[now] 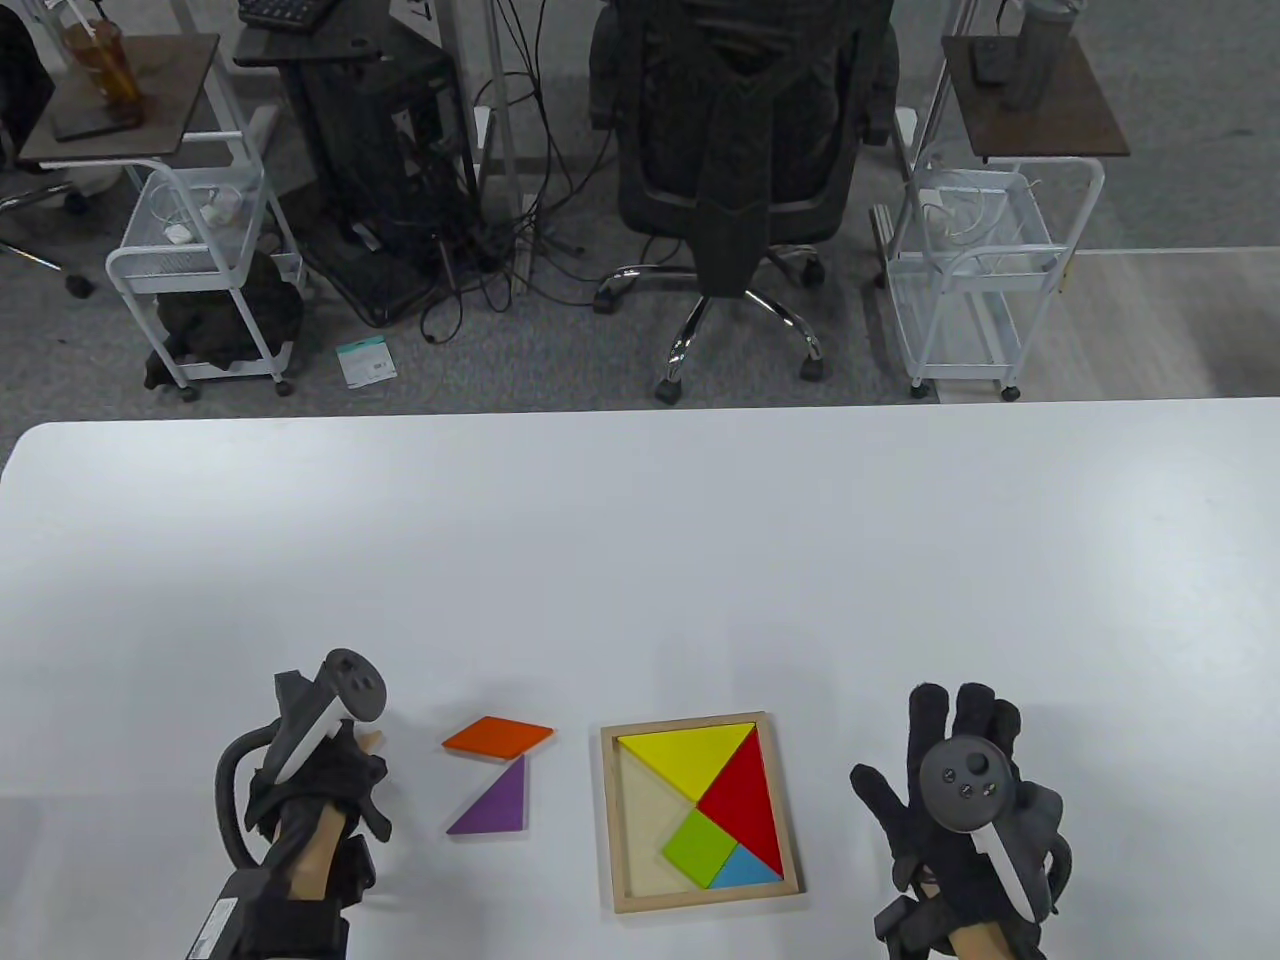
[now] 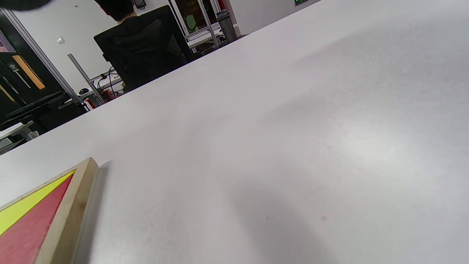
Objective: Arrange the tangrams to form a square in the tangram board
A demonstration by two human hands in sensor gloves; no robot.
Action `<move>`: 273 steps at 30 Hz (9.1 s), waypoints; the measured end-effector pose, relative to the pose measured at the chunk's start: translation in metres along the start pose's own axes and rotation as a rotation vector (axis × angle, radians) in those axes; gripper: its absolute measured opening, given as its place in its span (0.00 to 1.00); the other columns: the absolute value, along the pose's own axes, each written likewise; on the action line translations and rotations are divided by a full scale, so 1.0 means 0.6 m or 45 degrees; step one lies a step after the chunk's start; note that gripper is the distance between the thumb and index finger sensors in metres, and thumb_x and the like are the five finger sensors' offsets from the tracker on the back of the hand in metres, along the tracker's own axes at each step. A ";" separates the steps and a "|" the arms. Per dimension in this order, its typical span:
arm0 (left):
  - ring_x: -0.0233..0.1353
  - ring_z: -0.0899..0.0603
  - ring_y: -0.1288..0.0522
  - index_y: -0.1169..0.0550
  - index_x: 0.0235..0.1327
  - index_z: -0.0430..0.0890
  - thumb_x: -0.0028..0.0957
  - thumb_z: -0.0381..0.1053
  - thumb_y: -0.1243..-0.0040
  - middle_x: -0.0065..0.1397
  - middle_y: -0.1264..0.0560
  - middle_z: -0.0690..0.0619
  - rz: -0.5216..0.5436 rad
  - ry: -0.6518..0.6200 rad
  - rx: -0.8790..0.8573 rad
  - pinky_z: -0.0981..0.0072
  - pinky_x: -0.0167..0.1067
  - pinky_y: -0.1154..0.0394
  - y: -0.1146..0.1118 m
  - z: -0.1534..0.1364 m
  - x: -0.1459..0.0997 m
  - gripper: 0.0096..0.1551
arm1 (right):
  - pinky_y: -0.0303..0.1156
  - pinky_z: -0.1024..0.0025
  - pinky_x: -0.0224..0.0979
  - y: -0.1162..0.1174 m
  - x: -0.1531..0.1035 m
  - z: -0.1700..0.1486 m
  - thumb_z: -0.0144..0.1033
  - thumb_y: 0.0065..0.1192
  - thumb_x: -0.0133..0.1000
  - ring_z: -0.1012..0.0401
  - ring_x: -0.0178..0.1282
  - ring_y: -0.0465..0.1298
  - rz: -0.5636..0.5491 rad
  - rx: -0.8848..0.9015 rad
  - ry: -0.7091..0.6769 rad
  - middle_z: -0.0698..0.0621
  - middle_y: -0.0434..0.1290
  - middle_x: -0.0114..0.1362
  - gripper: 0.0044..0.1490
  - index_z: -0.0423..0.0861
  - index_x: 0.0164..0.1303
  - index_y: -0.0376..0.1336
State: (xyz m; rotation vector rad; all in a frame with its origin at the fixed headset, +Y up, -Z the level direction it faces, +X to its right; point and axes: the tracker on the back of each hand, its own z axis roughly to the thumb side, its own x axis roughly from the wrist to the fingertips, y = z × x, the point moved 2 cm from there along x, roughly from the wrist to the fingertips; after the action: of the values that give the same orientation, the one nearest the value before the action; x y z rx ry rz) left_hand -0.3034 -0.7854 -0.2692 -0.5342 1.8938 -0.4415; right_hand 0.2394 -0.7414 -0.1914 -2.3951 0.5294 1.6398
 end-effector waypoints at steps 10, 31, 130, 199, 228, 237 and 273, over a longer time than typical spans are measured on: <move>0.62 0.35 0.23 0.30 0.69 0.39 0.53 0.53 0.33 0.72 0.33 0.36 0.108 -0.014 0.041 0.62 0.55 0.18 -0.001 0.006 0.005 0.35 | 0.33 0.51 0.87 0.001 0.002 -0.001 0.69 0.45 0.38 0.58 0.78 0.14 0.017 0.001 0.010 0.61 0.12 0.74 0.58 0.68 0.70 0.23; 0.54 0.39 0.18 0.26 0.65 0.39 0.50 0.52 0.32 0.67 0.28 0.36 0.570 -0.617 -0.024 0.66 0.51 0.14 -0.030 0.129 -0.166 0.33 | 0.33 0.51 0.87 0.007 0.000 0.006 0.69 0.45 0.38 0.58 0.78 0.14 0.016 -0.026 -0.022 0.61 0.12 0.74 0.58 0.68 0.70 0.23; 0.72 0.23 0.44 0.49 0.81 0.37 0.52 0.67 0.40 0.79 0.53 0.26 0.103 -0.978 0.164 0.32 0.70 0.41 -0.121 0.359 -0.222 0.57 | 0.21 0.55 0.87 -0.013 -0.002 -0.001 0.65 0.49 0.43 0.64 0.77 0.10 -0.089 0.457 -0.217 0.66 0.13 0.77 0.57 0.67 0.74 0.26; 0.70 0.32 0.32 0.40 0.74 0.49 0.53 0.51 0.33 0.78 0.45 0.38 -0.027 -0.805 0.499 0.51 0.65 0.23 -0.007 0.215 -0.017 0.40 | 0.25 0.54 0.87 -0.005 -0.007 0.008 0.65 0.49 0.43 0.62 0.78 0.12 -0.073 0.405 -0.264 0.64 0.15 0.78 0.57 0.67 0.74 0.26; 0.56 0.40 0.21 0.36 0.71 0.35 0.49 0.57 0.35 0.68 0.32 0.36 0.286 -1.141 -0.241 0.65 0.51 0.15 -0.021 0.213 -0.170 0.43 | 0.26 0.54 0.87 0.004 -0.012 0.021 0.66 0.49 0.43 0.61 0.78 0.13 -0.055 0.364 -0.312 0.63 0.15 0.78 0.57 0.67 0.73 0.26; 0.56 0.40 0.21 0.36 0.71 0.35 0.50 0.56 0.35 0.67 0.31 0.36 0.192 -1.281 -0.589 0.66 0.50 0.15 -0.055 0.207 -0.185 0.43 | 0.27 0.54 0.87 0.021 -0.010 0.029 0.66 0.48 0.43 0.61 0.78 0.13 -0.010 0.313 -0.317 0.63 0.15 0.78 0.57 0.66 0.73 0.26; 0.77 0.22 0.38 0.38 0.81 0.46 0.62 0.59 0.50 0.84 0.46 0.34 0.916 -0.826 -0.565 0.30 0.65 0.29 -0.025 0.140 -0.242 0.36 | 0.72 0.66 0.49 0.127 -0.008 0.300 0.47 0.60 0.49 0.48 0.53 0.74 0.697 -0.075 -0.406 0.42 0.74 0.61 0.29 0.47 0.57 0.70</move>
State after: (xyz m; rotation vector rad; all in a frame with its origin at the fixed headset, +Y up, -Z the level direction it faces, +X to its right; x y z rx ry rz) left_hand -0.1751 -0.7224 -0.1805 -0.2004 1.4039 0.5760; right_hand 0.0531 -0.7469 -0.2505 -2.0678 1.1589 2.2223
